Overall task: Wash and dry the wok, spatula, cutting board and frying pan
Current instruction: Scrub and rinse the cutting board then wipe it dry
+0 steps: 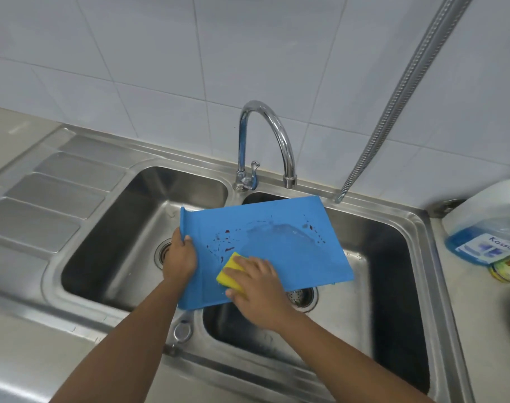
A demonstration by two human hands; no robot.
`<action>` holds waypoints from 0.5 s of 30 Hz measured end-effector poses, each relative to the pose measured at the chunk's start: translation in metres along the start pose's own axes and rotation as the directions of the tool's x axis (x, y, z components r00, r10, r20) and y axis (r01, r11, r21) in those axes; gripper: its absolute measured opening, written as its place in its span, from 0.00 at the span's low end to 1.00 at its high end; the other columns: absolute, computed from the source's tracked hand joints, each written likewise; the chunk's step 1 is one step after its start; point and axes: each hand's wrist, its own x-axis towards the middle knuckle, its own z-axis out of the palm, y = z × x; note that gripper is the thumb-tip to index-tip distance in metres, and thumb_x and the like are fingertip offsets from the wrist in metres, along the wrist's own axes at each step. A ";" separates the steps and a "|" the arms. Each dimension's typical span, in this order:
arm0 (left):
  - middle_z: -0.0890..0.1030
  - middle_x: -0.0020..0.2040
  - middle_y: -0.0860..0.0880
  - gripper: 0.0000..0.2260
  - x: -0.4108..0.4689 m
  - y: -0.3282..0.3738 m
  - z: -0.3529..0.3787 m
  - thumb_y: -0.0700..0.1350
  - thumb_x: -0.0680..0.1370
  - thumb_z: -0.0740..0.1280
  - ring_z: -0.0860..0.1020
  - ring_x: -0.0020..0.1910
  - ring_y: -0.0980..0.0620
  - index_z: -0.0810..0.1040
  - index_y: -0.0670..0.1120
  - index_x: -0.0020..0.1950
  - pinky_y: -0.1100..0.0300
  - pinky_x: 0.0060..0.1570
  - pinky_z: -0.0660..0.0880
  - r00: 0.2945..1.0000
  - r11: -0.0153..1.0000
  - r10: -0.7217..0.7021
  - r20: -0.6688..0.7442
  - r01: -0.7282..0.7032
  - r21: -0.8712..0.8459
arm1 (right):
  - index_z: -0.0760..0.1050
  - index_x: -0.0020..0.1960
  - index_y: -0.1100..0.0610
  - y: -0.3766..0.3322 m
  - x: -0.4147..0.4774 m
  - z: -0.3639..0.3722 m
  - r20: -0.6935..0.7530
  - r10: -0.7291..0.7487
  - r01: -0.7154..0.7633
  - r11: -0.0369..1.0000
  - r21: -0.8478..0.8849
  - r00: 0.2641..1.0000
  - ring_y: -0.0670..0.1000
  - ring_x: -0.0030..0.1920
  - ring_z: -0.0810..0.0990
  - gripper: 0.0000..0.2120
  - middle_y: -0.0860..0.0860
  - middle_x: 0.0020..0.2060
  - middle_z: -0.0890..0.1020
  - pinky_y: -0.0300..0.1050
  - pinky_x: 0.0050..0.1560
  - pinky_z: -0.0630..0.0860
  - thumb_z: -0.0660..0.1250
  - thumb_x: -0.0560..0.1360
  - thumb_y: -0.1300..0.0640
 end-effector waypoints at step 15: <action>0.72 0.50 0.50 0.17 -0.001 0.002 -0.001 0.45 0.84 0.52 0.69 0.48 0.50 0.65 0.46 0.72 0.54 0.50 0.64 1.000 0.999 0.022 -0.003 -0.022 0.042 | 0.70 0.70 0.48 0.112 0.021 -0.041 -0.171 0.556 -0.577 0.808 -0.119 0.814 0.63 0.63 0.70 0.23 0.54 0.73 0.66 0.56 0.62 0.68 0.54 0.78 0.43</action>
